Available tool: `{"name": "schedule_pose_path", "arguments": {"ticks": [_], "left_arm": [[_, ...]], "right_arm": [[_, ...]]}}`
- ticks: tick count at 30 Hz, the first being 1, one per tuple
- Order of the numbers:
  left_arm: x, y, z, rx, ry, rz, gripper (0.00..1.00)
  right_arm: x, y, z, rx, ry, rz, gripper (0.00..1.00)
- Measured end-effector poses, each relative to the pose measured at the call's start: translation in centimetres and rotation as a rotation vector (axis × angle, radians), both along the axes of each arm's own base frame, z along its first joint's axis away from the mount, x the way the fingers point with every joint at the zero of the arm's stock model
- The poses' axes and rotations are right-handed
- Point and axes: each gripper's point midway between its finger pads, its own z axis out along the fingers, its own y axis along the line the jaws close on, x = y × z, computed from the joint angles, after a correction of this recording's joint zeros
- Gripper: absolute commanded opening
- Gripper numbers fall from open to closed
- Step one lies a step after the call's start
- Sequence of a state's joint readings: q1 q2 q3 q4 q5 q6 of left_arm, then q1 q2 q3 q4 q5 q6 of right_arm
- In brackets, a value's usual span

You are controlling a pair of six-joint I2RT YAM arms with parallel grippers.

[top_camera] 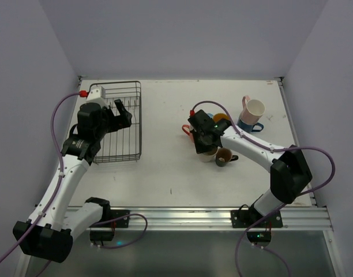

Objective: Unload the cups from the dish rack

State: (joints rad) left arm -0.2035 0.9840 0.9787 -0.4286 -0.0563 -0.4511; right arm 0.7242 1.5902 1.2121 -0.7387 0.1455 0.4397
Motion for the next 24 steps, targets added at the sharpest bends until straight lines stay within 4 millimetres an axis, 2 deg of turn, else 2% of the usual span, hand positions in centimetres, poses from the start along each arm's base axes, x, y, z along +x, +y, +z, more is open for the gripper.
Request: {"name": "schedule_pose_path", "arguments": {"ticks": [6,8,9,11,12,15,18,19,21,22,24], "left_arm": [[-0.1,-0.1,0.1,-0.003,-0.004,-0.005,1.00],[-0.1,-0.1,0.1,-0.004,-0.004,-0.008,1.00],[-0.1,-0.2,0.1,-0.005,-0.003,-0.010,1.00],[-0.2,-0.3,0.0,-0.007,0.000,-0.015,1.00],[-0.2,-0.3,-0.1,-0.008,0.002,-0.017,1.00],[-0.3,-0.4,-0.5,-0.008,0.012,-0.023,1.00],[-0.3,-0.4,-0.5,-0.009,0.012,-0.025,1.00],[-0.3,-0.5,-0.5,-0.010,0.012,-0.027,1.00],[-0.3,-0.6,-0.5,-0.013,0.013,-0.033,1.00],[-0.4,-0.7,-0.4,-0.017,0.013,-0.041,1.00],[-0.4,-1.1,-0.5,-0.023,0.016,-0.064,1.00]], "right_arm": [[-0.3,0.2,-1.2,-0.040,0.026,0.016,0.02],[-0.3,0.5,-1.3,-0.047,0.021,0.022,0.11],[-0.3,0.6,-1.3,-0.049,0.020,0.024,0.22],[-0.4,0.7,-1.3,-0.056,0.018,0.029,0.30],[-0.4,0.7,-1.4,-0.063,0.018,0.031,0.39],[-0.5,0.6,-1.4,-0.076,0.009,0.031,0.49],[-0.4,0.6,-1.3,-0.089,-0.004,0.028,0.65],[-0.4,0.5,-1.2,-0.091,-0.010,0.027,0.76],[-0.4,0.5,-0.7,-0.090,-0.026,0.024,0.82],[-0.4,0.5,-0.2,-0.084,-0.039,0.025,0.89],[-0.5,0.5,1.2,-0.057,-0.071,0.026,0.92]]}}
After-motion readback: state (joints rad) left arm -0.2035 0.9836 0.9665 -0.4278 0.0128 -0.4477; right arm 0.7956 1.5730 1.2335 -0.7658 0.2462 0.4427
